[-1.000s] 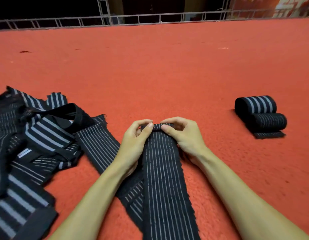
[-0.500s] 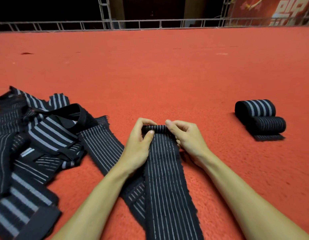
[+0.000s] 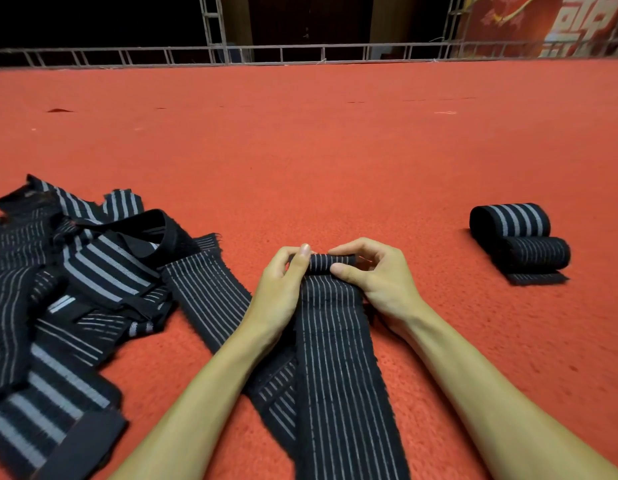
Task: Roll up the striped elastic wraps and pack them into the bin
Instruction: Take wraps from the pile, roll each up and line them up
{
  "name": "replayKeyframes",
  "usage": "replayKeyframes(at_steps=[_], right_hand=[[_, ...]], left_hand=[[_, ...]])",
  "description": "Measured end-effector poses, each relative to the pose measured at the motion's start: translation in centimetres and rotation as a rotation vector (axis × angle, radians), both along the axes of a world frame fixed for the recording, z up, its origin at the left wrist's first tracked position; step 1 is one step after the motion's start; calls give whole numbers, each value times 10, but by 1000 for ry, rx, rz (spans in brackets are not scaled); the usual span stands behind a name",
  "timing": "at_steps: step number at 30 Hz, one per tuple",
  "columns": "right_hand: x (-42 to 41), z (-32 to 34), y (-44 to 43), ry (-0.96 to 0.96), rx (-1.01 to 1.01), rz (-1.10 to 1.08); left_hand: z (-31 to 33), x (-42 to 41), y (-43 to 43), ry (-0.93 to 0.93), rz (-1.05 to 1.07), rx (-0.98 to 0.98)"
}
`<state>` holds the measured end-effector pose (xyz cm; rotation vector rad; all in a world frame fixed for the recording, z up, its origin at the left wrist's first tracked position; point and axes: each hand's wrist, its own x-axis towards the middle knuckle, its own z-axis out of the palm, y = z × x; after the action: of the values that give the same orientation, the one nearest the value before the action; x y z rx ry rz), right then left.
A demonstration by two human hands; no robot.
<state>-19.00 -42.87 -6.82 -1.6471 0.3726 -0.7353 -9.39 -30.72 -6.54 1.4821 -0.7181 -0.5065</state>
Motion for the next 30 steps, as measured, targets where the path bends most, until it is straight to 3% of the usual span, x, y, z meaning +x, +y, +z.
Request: replayKeyframes(at_steps=[6, 14, 22, 30], right_hand=[[1, 0, 1, -20, 6, 37], [2, 0, 6, 63, 47, 39], [1, 2, 4, 21, -45, -19], [-1, 0, 1, -48, -63, 52]], left_hand=[[-1, 1, 0, -76, -22, 12], [0, -1, 2, 4, -34, -76], [-5, 0, 4, -182, -95, 26], [2, -4, 5, 66, -154, -59]])
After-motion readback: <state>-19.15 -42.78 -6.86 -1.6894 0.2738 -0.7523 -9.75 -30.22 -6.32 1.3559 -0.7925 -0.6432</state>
